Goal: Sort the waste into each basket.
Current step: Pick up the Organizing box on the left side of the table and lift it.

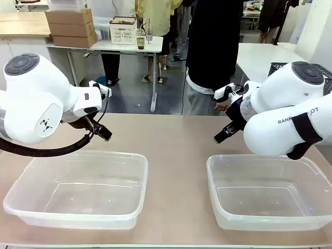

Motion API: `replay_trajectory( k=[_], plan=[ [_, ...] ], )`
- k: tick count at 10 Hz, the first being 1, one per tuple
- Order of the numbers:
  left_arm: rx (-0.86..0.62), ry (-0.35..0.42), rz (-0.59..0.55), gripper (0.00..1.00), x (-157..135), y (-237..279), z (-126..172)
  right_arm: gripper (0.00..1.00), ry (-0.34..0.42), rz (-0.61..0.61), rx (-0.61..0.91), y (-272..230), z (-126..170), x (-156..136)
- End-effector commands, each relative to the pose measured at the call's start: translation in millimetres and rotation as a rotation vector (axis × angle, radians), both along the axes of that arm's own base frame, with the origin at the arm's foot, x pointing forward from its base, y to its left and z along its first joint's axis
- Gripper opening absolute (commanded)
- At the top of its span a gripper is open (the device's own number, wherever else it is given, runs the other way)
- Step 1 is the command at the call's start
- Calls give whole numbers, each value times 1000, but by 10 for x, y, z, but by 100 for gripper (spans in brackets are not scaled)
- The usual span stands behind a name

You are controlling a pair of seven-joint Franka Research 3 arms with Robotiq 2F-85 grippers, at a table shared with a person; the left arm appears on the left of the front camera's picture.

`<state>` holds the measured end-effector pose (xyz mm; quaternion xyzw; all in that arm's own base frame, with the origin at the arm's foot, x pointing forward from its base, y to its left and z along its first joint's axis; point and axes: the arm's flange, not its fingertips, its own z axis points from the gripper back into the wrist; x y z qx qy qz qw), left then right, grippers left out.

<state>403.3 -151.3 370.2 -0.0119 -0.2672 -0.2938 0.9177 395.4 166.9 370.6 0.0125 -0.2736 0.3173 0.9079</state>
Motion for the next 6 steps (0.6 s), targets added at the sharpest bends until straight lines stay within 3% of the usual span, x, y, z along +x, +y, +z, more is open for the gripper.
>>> replay_trajectory(
  k=[1, 6],
  plan=[
    [0, 0, 0, 100, -1, 0, 2, 100, -1, 0, 0, 0, 2, 0],
    [0, 0, 0, 100, -1, 0, 2, 100, -1, 0, 0, 0, 2, 0]
  ],
)
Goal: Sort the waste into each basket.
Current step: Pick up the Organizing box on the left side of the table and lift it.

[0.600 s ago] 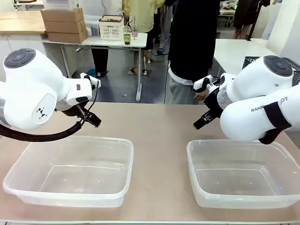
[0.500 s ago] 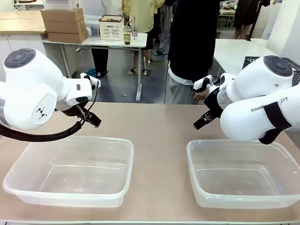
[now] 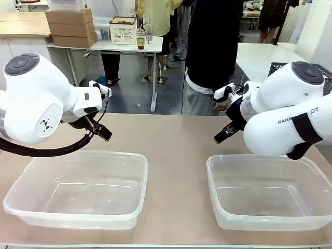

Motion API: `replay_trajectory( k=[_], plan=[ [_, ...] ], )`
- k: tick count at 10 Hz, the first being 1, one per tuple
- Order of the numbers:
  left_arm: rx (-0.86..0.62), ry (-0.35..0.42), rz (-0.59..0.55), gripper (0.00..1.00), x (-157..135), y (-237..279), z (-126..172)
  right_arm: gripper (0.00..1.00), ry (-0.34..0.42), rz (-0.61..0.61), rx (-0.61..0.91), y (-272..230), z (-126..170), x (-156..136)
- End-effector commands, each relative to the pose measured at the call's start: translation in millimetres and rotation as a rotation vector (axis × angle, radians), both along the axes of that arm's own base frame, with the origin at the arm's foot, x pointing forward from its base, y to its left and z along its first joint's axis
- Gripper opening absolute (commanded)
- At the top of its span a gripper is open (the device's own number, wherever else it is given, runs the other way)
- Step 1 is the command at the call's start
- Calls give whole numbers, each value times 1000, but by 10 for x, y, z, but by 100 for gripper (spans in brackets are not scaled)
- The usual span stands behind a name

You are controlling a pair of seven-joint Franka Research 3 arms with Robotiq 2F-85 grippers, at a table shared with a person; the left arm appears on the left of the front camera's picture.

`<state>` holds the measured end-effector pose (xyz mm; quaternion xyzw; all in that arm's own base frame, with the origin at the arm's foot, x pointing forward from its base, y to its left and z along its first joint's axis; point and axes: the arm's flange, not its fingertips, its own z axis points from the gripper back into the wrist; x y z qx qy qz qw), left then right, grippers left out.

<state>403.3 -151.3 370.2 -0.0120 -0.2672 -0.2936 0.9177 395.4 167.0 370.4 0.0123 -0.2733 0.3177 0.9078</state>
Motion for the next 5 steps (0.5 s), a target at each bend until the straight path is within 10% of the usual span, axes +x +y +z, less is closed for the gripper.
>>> replay_trajectory(
  k=[1, 5],
  plan=[
    [0, -1, 0, 100, -1, 0, 2, 100, -1, -1, 1, -1, 4, 0],
    [0, -1, 0, 100, -1, 0, 2, 100, -1, -1, 1, -1, 4, 0]
  ],
)
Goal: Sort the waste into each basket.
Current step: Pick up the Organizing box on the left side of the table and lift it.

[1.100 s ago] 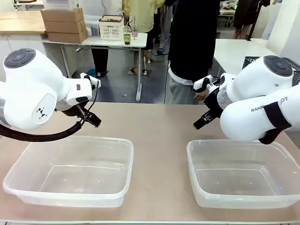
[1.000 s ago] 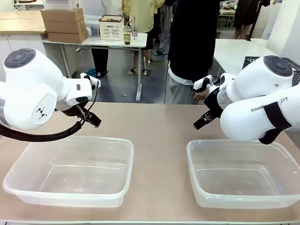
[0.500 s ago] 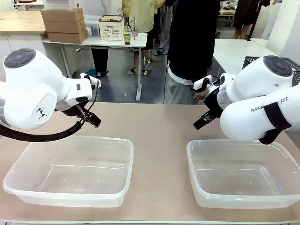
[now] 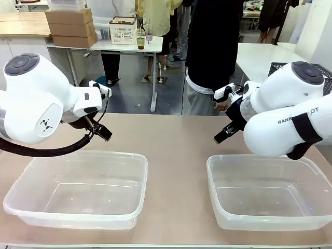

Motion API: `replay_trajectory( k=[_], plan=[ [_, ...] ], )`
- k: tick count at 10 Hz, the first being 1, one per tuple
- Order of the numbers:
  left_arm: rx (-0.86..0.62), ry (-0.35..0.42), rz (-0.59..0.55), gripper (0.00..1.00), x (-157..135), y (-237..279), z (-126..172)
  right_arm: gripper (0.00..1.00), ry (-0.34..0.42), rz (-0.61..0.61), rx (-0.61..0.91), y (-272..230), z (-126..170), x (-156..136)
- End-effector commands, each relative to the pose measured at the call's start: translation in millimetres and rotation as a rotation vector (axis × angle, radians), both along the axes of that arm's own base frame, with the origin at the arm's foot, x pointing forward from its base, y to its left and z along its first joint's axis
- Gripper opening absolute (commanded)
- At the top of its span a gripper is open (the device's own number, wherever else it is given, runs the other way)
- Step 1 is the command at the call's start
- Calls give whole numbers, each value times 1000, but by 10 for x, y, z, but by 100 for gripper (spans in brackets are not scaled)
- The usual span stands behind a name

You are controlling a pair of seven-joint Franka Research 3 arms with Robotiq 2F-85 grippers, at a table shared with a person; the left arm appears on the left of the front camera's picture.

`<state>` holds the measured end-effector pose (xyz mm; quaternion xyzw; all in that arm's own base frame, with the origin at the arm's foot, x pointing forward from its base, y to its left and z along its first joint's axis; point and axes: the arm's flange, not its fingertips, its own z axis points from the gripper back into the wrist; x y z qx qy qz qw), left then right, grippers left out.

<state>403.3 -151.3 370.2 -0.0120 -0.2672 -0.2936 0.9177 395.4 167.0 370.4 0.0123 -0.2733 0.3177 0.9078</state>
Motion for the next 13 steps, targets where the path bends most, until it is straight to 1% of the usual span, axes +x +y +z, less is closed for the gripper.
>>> replay_trajectory(
  k=[1, 4, 5, 6, 7, 8, 9, 10, 11, 12, 13],
  plan=[
    [0, -1, 0, 100, -1, 0, 2, 100, -1, -1, 1, -1, 4, 0],
    [0, 0, 0, 100, 0, 0, 0, 100, 0, 0, 0, 0, 0, 0],
    [-12, 53, -21, 100, -59, -62, 353, 100, 9, -33, -63, 97, 273, -107],
    [-32, 46, 13, 100, -210, -94, 892, 100, -56, -31, -90, 194, 715, -341],
    [-7, -26, -75, 100, -504, -114, 1385, 100, -106, -10, -140, 259, 1124, -675],
    [-11, -158, -151, 100, -804, -134, 1674, 100, -179, 15, -155, 306, 1361, -979],
    [32, -195, -165, 100, -972, -152, 1726, 100, -226, 37, -175, 359, 1396, -1181],
    [-7, -71, -74, 100, -492, -181, 1316, 100, -124, 12, -123, 212, 1061, -548],
    [-7, -71, -74, 100, -492, -181, 1316, 100, -124, 12, -123, 212, 1061, -548],
    [7, -155, -117, 100, -908, -187, 1823, 100, -200, 26, -158, 329, 1492, -988],
    [-108, -64, -237, 100, -945, -168, 1857, 100, -187, 45, 90, 171, 1593, -1063]
  ],
)
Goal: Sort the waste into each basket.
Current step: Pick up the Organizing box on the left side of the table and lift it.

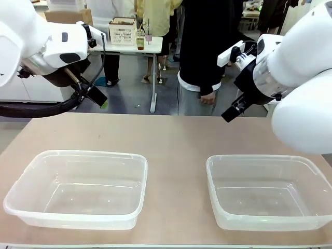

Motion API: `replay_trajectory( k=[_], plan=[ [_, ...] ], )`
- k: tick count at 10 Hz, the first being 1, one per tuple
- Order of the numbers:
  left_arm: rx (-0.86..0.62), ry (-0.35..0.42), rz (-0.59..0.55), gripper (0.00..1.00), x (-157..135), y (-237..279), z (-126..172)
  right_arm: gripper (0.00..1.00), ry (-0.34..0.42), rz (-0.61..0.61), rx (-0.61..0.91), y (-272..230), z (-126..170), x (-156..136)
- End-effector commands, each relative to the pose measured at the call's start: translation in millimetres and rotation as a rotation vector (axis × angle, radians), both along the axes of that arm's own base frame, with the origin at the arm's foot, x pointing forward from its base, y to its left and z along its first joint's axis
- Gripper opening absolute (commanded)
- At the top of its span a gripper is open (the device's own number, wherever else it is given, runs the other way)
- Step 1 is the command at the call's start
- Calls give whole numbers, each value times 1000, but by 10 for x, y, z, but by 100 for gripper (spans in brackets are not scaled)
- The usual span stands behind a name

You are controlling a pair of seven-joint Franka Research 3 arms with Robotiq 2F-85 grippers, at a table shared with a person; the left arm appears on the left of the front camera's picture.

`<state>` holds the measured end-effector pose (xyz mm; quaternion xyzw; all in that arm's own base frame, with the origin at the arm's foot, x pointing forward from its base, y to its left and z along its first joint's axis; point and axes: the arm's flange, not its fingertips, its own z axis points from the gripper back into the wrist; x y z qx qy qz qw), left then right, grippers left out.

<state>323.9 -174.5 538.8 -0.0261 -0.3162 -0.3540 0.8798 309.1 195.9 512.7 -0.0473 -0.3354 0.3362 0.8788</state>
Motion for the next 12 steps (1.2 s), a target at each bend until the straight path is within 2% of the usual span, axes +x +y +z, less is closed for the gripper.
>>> replay_trajectory(
  k=[1, 2, 3, 4, 5, 6, 7, 8, 9, 10, 12],
  plan=[
    [-335, 157, -219, 100, -245, 290, 320, 100, 7, 101, 614, -450, 428, -413],
    [-545, 258, -150, 100, -317, 540, 452, 100, 1, 7, 902, -804, 624, -633],
    [-719, 386, 63, 100, -360, 815, 528, 100, -50, -93, 1126, -1175, 716, -850],
    [-901, 405, 157, 100, -453, 1148, 561, 100, -82, -139, 1277, -1507, 714, -1028],
    [-1049, 336, 225, 100, -604, 1501, 562, 100, -86, -194, 1344, -1768, 666, -1147],
    [-1136, 272, 260, 100, -726, 1737, 536, 100, -99, -249, 1348, -1900, 628, -1190],
    [-1178, 210, 295, 100, -824, 1899, 493, 100, -67, -289, 1345, -1977, 586, -1161],
    [-1173, 155, 316, 100, -861, 1976, 435, 100, 30, -271, 1311, -1999, 519, -1043],
    [-1034, 309, 147, 100, -631, 1963, 838, 100, 124, -320, 1267, -2007, 450, -894],
    [-1034, 309, 147, 100, -631, 1963, 838, 100, 15, -207, 1285, -2316, 1574, -730],
    [-1034, 309, 147, 100, -631, 1963, 838, 100, 15, -207, 1285, -2316, 1574, -730]
  ],
)
